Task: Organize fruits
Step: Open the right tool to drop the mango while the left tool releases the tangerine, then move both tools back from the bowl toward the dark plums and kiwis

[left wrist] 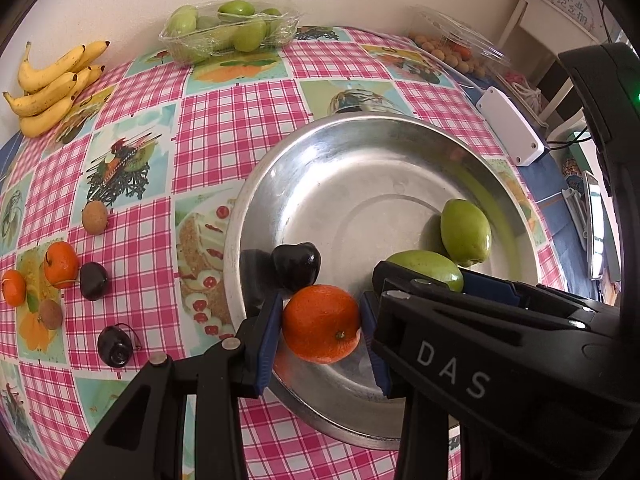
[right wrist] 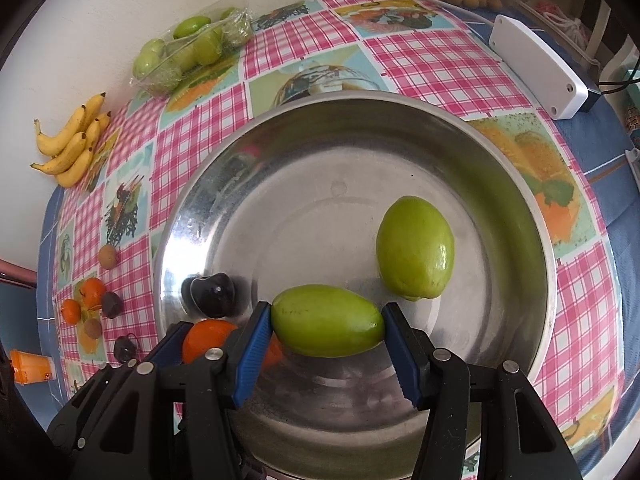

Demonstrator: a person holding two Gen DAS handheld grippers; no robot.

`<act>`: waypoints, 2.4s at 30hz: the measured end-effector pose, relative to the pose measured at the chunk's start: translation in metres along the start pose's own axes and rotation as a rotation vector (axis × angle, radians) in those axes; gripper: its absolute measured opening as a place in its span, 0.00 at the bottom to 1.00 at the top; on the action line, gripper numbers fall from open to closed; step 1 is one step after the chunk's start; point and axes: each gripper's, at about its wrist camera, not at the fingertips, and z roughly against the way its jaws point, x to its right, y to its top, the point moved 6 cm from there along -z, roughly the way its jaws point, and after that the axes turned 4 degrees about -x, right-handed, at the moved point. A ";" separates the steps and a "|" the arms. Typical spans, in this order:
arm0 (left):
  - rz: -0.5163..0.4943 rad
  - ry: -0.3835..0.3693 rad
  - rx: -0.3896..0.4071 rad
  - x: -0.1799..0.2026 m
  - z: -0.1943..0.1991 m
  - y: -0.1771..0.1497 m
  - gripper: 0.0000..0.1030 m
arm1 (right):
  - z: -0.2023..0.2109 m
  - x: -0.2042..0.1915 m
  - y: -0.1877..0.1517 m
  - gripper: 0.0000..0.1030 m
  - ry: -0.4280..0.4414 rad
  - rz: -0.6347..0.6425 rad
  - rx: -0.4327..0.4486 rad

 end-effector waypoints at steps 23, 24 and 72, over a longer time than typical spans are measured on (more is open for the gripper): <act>0.016 -0.041 0.055 -0.001 0.027 0.011 0.40 | 0.024 0.000 0.005 0.66 0.027 -0.006 0.071; 0.019 -0.045 0.062 -0.002 0.030 0.012 0.40 | 0.029 -0.001 0.006 0.66 0.032 -0.004 0.084; 0.481 0.123 0.075 -0.142 0.047 -0.002 0.80 | 0.041 -0.008 0.011 0.93 -0.065 0.066 0.154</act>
